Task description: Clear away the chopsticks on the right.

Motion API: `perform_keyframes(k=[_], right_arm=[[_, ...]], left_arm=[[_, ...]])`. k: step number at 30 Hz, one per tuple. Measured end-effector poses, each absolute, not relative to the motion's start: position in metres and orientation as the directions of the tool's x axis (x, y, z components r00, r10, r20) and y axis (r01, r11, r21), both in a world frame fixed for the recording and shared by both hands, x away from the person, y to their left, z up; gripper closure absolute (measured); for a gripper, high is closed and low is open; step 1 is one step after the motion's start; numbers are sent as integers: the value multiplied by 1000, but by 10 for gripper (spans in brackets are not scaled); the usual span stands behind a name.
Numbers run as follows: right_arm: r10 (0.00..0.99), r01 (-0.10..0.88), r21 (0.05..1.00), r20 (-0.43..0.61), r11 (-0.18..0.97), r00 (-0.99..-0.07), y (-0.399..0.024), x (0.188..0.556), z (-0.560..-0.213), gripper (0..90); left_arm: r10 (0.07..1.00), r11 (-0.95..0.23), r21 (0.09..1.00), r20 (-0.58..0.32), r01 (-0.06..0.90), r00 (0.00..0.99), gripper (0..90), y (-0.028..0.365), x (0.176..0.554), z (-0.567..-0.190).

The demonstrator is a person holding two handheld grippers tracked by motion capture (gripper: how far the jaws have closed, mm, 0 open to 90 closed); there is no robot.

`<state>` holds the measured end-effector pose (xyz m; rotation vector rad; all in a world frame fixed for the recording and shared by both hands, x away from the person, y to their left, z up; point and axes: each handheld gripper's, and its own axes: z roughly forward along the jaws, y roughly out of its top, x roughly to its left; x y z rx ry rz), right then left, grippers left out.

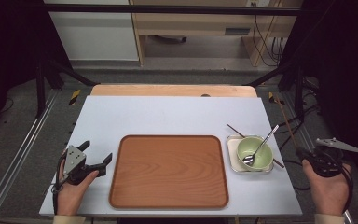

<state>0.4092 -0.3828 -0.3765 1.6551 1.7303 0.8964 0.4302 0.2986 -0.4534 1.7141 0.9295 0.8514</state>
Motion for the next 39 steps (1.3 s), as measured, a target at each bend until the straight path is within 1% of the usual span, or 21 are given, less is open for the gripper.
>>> perform_keyframes(k=[5,7,8,10,11,12,14,15,16,17,18,20,21,22,24,25,26,27,28,32,39], right_arm=[[993,575,817,27,43,-113,-368,405,-358,850],[990,561,825,11,72,-143,-357,403,-349,850],[985,550,829,-3,100,-174,-344,401,-341,850],[982,545,829,-23,123,-186,-336,401,-338,850],[974,539,826,-51,166,-220,-320,400,-334,850],[974,539,826,-51,166,-220,-320,400,-334,850],[958,532,820,-62,209,-280,-297,402,-332,849],[958,532,820,-62,209,-280,-297,402,-332,849],[952,532,818,-59,219,-302,-289,402,-333,850],[938,531,815,-43,232,-343,-275,403,-336,850],[938,531,815,-43,232,-343,-275,403,-336,850],[922,540,795,-63,278,-382,-250,406,-345,849],[922,540,795,-63,278,-382,-250,406,-345,849],[906,556,772,-59,308,-419,-232,408,-355,849],[887,565,750,-62,343,-457,-213,411,-366,849],[887,565,750,-62,343,-457,-213,411,-366,849],[865,565,730,-70,384,-497,-199,413,-376,850],[865,565,730,-70,384,-497,-199,413,-376,850],[851,573,713,-65,405,-521,-187,413,-384,849],[835,588,690,-44,422,-548,-172,410,-399,849],[831,615,680,16,398,-556,-163,404,-421,849]], left_arm=[[872,-234,954,120,189,474,53,297,430,-454],[873,-235,953,122,189,472,53,297,430,-454],[874,-233,953,119,192,472,53,297,430,-454],[874,-232,953,117,194,471,53,297,430,-455],[875,-230,953,114,195,470,53,297,430,-455],[875,-228,954,112,197,471,53,296,430,-456],[875,-230,954,116,194,470,54,296,430,-455],[875,-229,954,114,194,471,54,297,430,-455],[876,-225,955,113,192,468,54,297,430,-455],[878,-222,956,111,190,466,54,298,430,-454],[878,-222,956,111,190,466,54,298,430,-454],[878,-212,958,99,193,469,54,299,430,-455],[878,-212,958,99,193,469,54,299,430,-455],[877,-210,959,98,191,470,54,299,431,-455],[878,-209,959,98,191,469,54,299,431,-455],[878,-209,959,97,193,470,54,299,431,-455],[878,-208,959,96,193,468,54,300,431,-456],[879,-207,959,95,194,467,54,300,431,-456],[881,-202,960,93,192,464,54,301,431,-455],[885,-197,962,92,188,457,54,303,430,-454],[881,-203,961,95,190,463,54,302,431,-454]])
